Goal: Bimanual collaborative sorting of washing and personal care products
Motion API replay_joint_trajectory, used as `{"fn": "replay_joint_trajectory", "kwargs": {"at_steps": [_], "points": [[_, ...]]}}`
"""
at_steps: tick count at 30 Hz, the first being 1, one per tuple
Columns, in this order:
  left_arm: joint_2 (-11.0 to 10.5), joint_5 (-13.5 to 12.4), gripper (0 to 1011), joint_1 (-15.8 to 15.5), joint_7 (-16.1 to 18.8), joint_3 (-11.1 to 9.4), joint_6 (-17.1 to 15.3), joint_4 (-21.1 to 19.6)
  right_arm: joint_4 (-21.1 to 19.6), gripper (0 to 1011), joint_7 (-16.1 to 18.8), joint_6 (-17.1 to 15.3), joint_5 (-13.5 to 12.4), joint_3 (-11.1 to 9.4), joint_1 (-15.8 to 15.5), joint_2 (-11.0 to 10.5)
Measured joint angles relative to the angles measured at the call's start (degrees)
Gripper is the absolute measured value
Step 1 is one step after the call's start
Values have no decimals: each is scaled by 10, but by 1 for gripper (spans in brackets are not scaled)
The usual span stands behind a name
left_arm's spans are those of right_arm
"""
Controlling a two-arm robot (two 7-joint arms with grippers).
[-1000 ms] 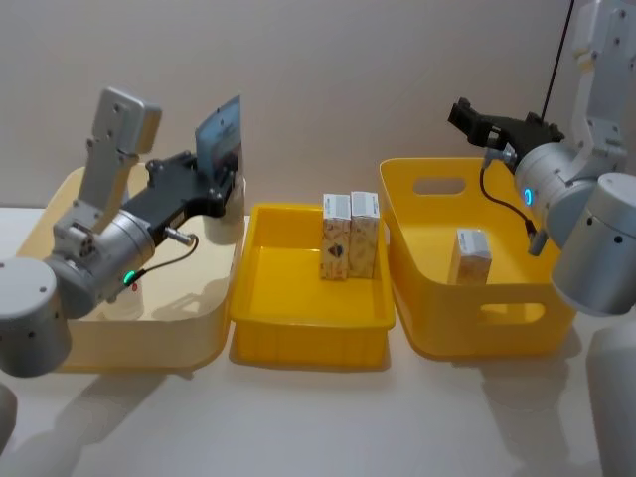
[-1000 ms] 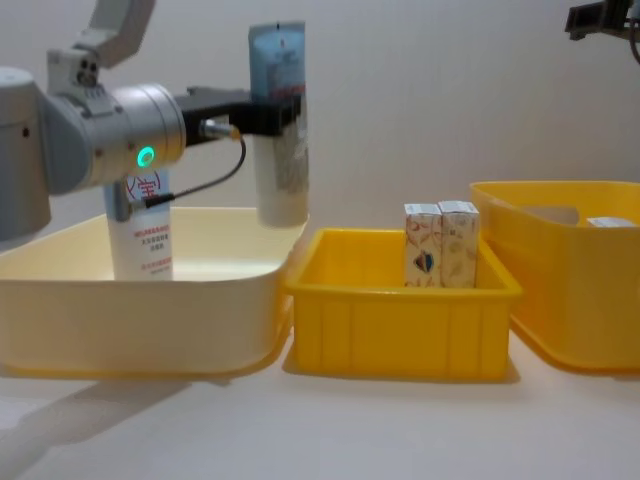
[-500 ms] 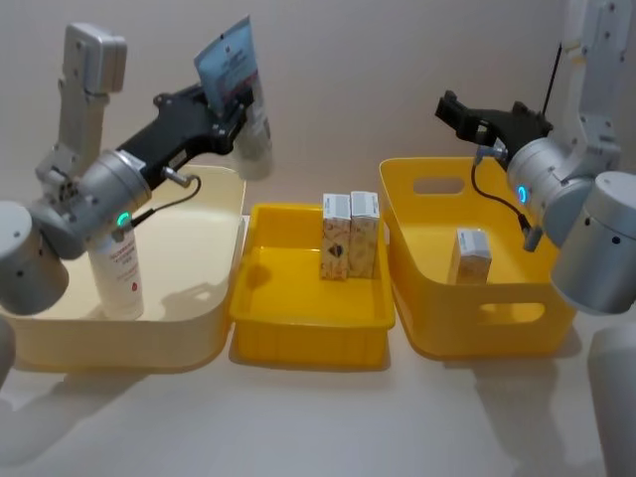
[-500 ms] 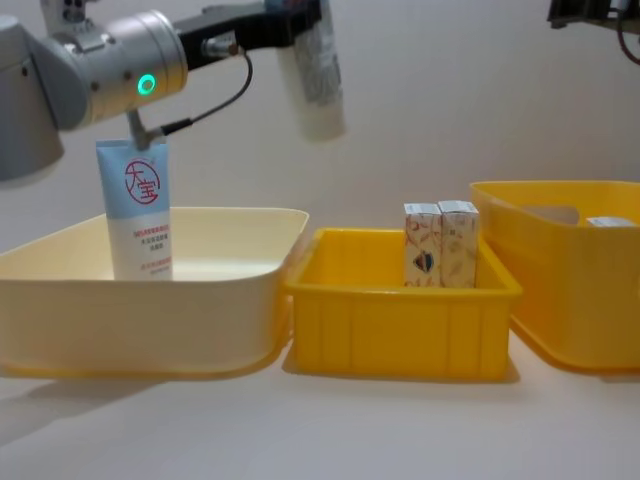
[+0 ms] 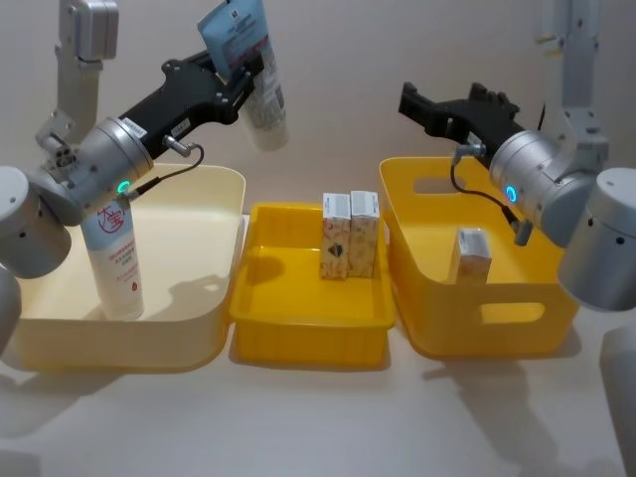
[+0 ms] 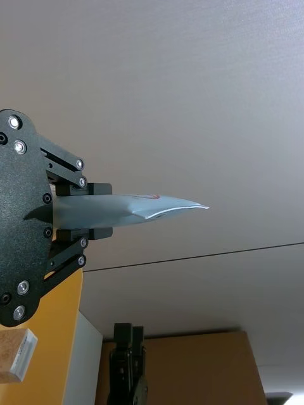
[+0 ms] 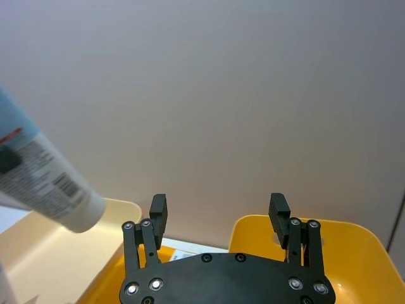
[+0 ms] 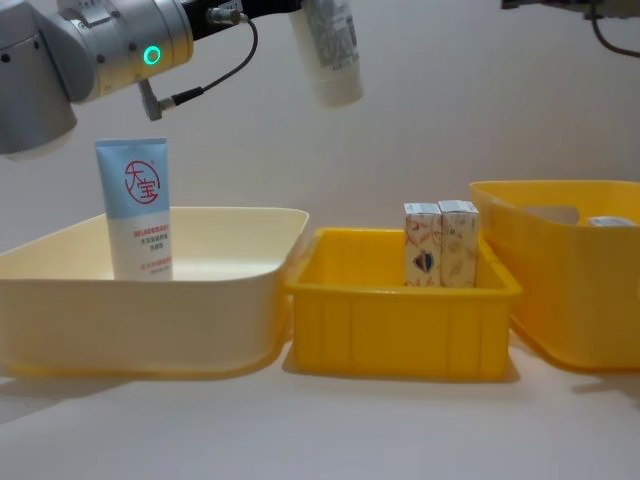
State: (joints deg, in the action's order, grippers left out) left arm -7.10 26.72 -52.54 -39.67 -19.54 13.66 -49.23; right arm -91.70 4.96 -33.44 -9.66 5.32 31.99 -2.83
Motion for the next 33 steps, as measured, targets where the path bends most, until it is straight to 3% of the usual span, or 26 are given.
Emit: {"fn": "replay_joint_trajectory", "kwargs": {"at_steps": [11,23,33], "points": [[4,18,260,-22,-35,-2,15,42,2,1001,79,11,-16,27,7,-37],[1,28,260,-21,-42,-6,15,45,25,1001,82,38,-12,46,10,-36],[-4,33,260,-12,-39,-11,9,34,71,1001,101,79,14,94,33,-46]]}}
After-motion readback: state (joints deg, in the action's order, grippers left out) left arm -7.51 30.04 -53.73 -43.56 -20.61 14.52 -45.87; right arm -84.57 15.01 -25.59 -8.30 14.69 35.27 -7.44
